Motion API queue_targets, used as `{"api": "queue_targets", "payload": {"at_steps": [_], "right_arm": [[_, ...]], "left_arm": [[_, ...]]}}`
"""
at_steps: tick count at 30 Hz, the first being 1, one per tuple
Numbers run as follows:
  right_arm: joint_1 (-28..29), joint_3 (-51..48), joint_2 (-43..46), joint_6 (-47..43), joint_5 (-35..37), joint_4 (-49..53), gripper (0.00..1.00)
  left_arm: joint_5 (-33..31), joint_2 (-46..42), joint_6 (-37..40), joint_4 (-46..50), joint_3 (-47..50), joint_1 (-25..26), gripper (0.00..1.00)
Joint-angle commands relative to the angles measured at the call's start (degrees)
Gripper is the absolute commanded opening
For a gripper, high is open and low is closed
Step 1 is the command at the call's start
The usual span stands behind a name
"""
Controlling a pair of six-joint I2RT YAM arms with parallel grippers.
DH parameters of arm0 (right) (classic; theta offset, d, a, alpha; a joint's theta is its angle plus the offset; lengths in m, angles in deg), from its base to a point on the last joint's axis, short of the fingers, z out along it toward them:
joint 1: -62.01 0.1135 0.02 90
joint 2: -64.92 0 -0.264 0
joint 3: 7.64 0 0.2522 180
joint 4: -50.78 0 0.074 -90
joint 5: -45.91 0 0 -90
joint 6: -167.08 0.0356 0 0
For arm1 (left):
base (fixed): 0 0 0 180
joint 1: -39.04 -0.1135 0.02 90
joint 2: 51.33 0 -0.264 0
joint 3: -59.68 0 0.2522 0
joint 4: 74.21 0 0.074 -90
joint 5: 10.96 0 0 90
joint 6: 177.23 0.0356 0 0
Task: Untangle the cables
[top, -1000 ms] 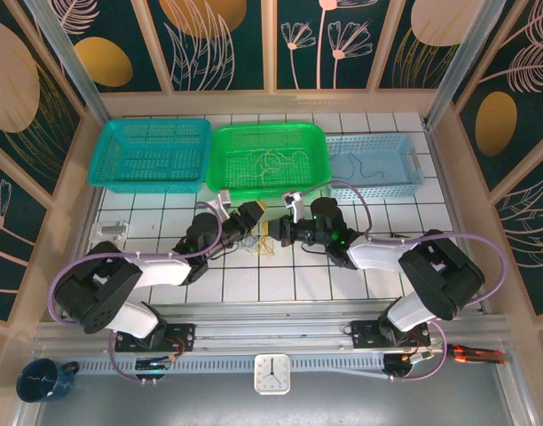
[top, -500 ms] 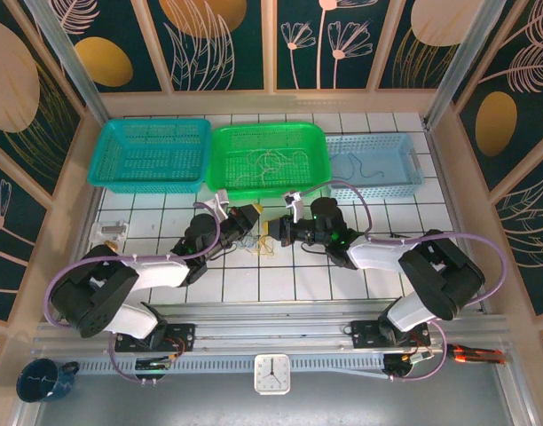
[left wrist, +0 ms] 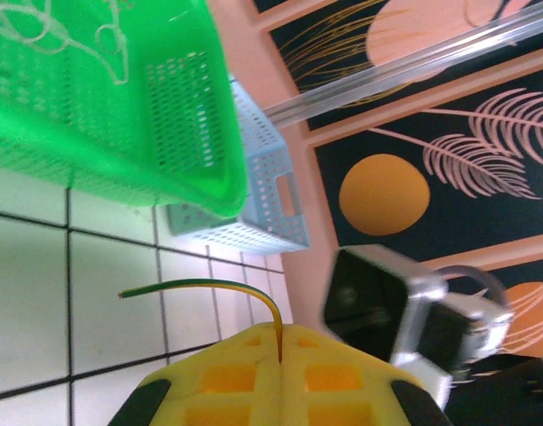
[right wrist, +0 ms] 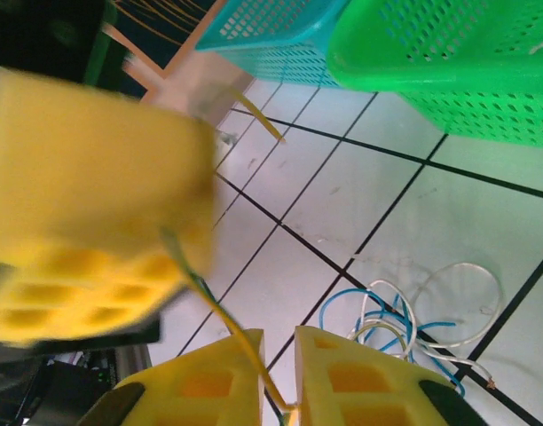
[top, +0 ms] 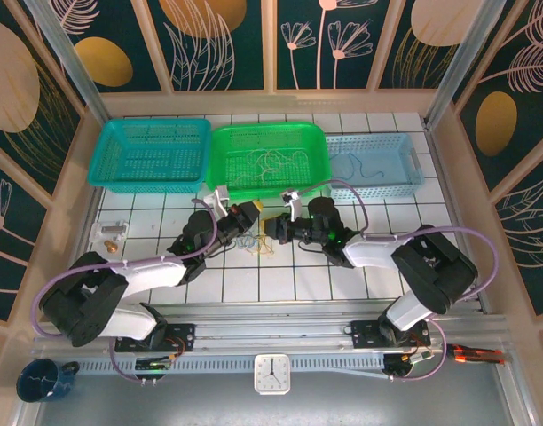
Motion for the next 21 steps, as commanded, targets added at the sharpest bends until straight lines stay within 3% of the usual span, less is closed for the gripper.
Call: {"api": "queue_targets", "payload": {"at_steps": [1, 5, 21], "right_arm": [[0.6, 1.5, -3.1, 0.9, 2.6, -2.8, 0.24], [0.9, 2.5, -6.7, 1.7, 3.8, -5.4, 0.28], [1.1, -1.6, -14.0, 5.2, 6.3, -12.0, 0.27]], "left_arm": [[1.2, -2.3, 1.6, -2.4, -3.5, -0.1, 0.0], [1.6, -3.5, 1.4, -1.9, -5.3, -0.1, 0.0], [1.8, -12.2, 2.9, 5.2, -13.5, 0.0, 0.0]]}}
